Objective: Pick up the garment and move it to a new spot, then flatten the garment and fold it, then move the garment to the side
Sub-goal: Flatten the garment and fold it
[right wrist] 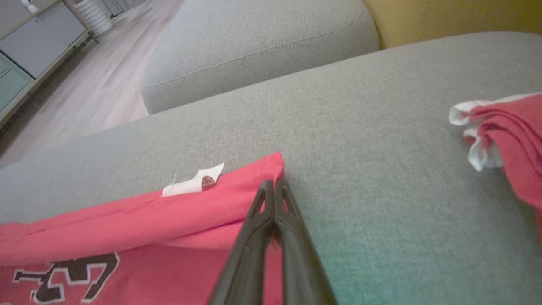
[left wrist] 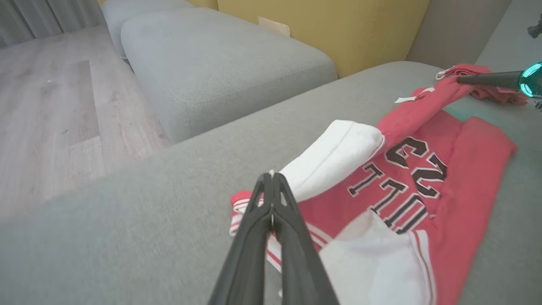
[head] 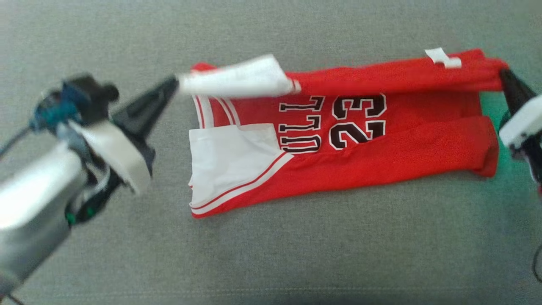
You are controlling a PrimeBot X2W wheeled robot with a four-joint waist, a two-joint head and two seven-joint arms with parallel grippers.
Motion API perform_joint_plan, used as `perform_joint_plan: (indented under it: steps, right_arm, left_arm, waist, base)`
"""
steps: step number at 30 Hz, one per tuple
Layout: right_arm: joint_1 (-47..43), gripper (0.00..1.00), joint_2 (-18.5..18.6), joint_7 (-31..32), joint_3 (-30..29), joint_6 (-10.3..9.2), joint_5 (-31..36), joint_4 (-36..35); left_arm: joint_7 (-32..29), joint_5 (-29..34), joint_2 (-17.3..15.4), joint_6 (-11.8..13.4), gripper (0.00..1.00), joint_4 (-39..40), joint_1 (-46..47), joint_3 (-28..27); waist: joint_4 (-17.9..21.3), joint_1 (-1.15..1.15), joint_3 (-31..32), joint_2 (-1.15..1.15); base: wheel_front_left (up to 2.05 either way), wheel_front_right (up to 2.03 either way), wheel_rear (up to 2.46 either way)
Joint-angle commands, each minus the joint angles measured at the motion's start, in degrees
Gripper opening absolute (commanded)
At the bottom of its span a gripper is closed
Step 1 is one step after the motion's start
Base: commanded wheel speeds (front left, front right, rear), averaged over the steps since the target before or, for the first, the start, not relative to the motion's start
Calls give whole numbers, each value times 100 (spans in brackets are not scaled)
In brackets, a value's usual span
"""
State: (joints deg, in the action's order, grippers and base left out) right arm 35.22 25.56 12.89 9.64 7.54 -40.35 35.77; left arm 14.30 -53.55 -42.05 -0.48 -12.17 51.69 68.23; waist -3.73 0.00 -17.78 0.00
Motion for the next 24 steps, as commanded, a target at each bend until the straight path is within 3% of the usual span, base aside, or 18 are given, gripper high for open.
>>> perform_joint_plan:
  steps: [1, 7, 12, 13, 14, 15, 16, 17, 18, 24]
  right_arm:
    - [-149, 0, 145, 23, -31, -5, -36, -237]
    - [-752, 0, 109, 218, -315, -5, 36, -539]
    - [-1095, 0, 6, 401, -531, -5, 171, -708]
    - [-1140, 10, -31, 437, -564, -5, 194, -734]
    - [-1180, 87, -65, 463, -598, -5, 226, -759]
    - [-1211, 100, -103, 444, -653, -5, 259, -789]
    - [-1238, 100, -154, 406, -715, -5, 288, -815]
    - [-1268, 100, -206, 360, -766, -5, 322, -845]
    - [-1358, 100, -319, 251, -834, -5, 369, -930]
    - [-1753, 100, -550, -265, -819, -5, 635, -1190]
  left_arm:
    - [69, -49, -345, 109, 0, 231, 63, -255]
    - [69, -180, -578, 544, 0, 872, -680, -98]
    - [69, -264, -513, 726, 0, 1055, -1122, -39]
    - [69, -259, -473, 752, 0, 1043, -1184, -39]
    - [69, -260, -413, 790, 0, 1024, -1245, -66]
    - [69, -268, -340, 823, 0, 998, -1312, -108]
    - [69, -256, -273, 845, 24, 959, -1375, -145]
    - [70, -222, -205, 885, 56, 911, -1439, -193]
    - [70, -225, -37, 1075, 100, 798, -1627, -375]
    - [70, -18, 416, 1612, 100, 748, -2365, -1210]
  waist:
    - [-48, 0, 64, 0]
    - [-87, 0, 134, 0]
    - [-119, 0, 173, 0]
    - [-122, 0, 190, 0]
    - [-129, 0, 213, 0]
    - [-134, 0, 247, 0]
    - [-135, 0, 290, 0]
    - [-136, 0, 341, 0]
    - [-131, 0, 477, 0]
    - [-55, 0, 945, 0]
  base:
    - [0, 0, 0]
    - [0, 0, 0]
    - [0, 0, 0]
    - [0, 0, 0]
    - [0, 0, 0]
    - [0, 0, 0]
    - [0, 0, 0]
    - [0, 0, 0]
    - [0, 0, 0]
    - [0, 0, 0]
